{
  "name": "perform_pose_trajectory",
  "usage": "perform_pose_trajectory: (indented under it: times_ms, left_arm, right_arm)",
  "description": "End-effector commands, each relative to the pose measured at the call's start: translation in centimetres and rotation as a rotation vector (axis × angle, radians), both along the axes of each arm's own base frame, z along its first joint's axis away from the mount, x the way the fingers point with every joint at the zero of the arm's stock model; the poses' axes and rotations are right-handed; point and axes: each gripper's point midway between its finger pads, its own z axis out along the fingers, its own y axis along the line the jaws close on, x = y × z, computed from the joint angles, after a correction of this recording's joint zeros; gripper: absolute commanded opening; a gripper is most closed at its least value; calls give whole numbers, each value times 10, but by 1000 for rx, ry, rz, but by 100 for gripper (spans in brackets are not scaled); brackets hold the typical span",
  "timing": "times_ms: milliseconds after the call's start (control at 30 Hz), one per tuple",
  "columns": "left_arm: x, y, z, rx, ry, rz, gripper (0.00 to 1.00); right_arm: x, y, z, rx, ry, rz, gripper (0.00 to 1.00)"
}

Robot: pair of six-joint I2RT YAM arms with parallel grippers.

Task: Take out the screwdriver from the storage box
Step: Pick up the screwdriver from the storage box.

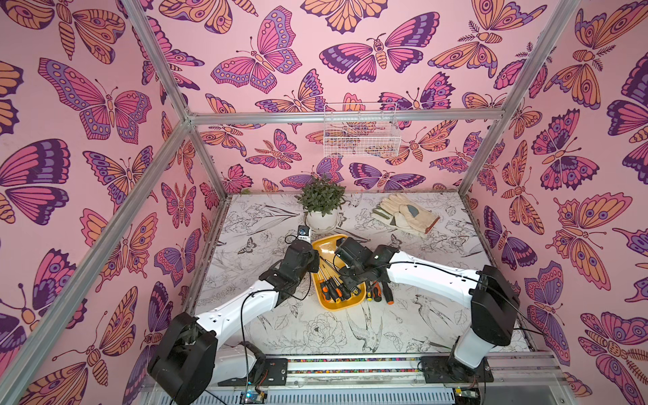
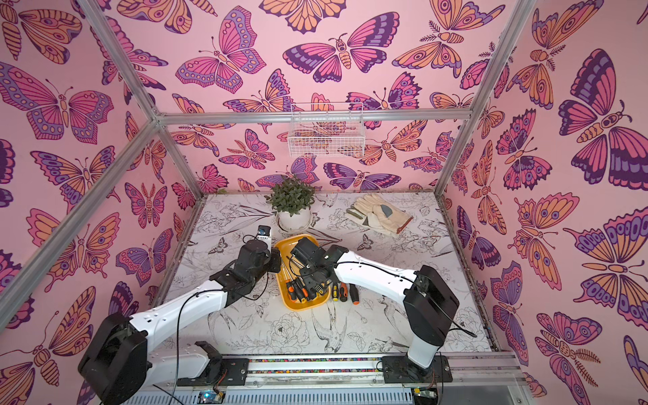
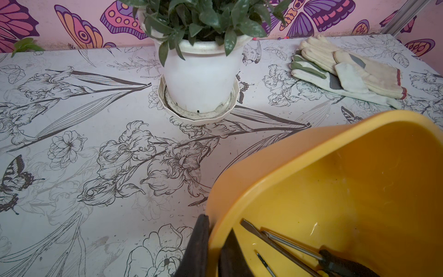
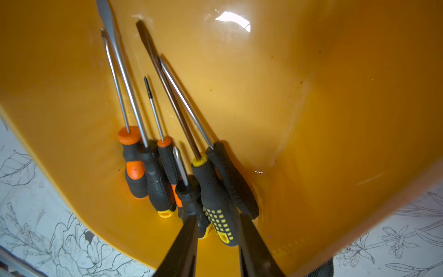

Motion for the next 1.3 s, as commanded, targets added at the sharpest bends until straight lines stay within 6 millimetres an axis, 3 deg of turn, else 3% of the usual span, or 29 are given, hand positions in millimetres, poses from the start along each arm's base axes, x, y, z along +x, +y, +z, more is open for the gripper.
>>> perform_pose_trajectory:
  times_ms: [0, 1267]
  left_arm:
    - [-10, 4, -12, 42, 34, -27, 0]
    - [-11, 2, -16, 37, 48, -34, 0]
  right_arm:
    - [6, -5, -2, -69, -27, 0, 32]
    - [21, -11, -53, -169, 14, -20, 32]
